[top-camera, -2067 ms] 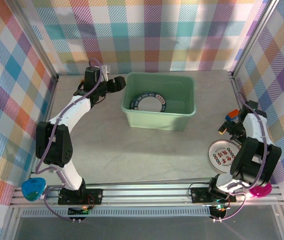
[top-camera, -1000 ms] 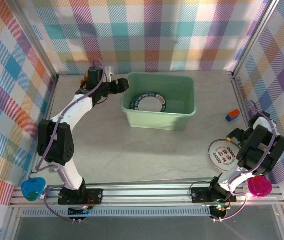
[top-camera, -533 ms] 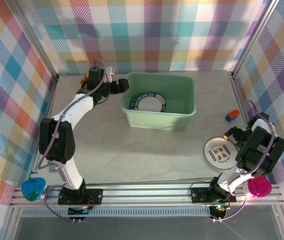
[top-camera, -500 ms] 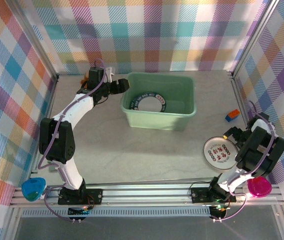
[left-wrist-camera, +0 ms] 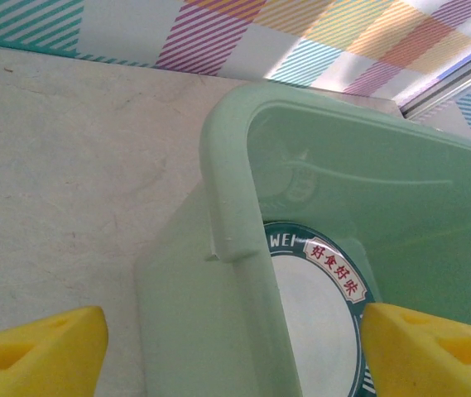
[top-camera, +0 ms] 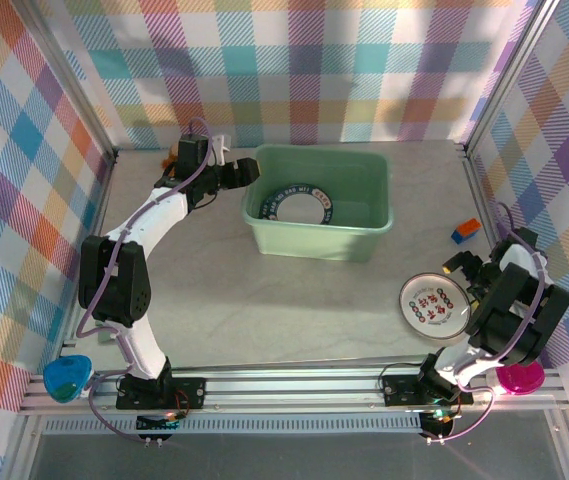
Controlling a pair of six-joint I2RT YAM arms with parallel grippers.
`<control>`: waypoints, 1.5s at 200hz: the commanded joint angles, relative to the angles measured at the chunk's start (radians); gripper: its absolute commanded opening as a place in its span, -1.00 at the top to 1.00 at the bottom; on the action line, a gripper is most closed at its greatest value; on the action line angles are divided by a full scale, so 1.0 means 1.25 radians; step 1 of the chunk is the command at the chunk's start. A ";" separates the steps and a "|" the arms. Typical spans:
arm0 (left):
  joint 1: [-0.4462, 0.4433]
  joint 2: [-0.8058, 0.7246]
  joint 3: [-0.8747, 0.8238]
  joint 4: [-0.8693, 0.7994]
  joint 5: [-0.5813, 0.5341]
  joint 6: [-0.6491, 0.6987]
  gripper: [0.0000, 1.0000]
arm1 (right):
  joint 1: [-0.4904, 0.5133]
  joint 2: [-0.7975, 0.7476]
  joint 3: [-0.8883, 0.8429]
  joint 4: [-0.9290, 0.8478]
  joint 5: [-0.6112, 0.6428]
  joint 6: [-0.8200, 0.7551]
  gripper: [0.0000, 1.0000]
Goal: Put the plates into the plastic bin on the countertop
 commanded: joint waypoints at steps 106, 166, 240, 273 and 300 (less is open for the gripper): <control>-0.012 -0.014 0.015 -0.006 0.044 0.049 -0.60 | 0.007 -0.092 0.028 -0.031 0.015 -0.173 -0.98; -0.011 -0.013 -0.005 0.016 0.050 0.068 -0.60 | 0.007 -0.019 0.067 -0.080 0.008 -0.354 -0.98; -0.001 -0.007 -0.028 0.071 0.062 0.077 -0.61 | 0.009 -0.012 0.025 -0.092 0.023 -0.449 -0.99; 0.004 0.002 -0.028 0.085 0.070 0.074 -0.61 | 0.009 0.027 0.031 -0.098 0.068 -0.456 -0.98; 0.012 0.011 -0.026 0.085 0.077 0.074 -0.61 | 0.015 0.030 0.012 -0.076 0.091 -0.461 -0.99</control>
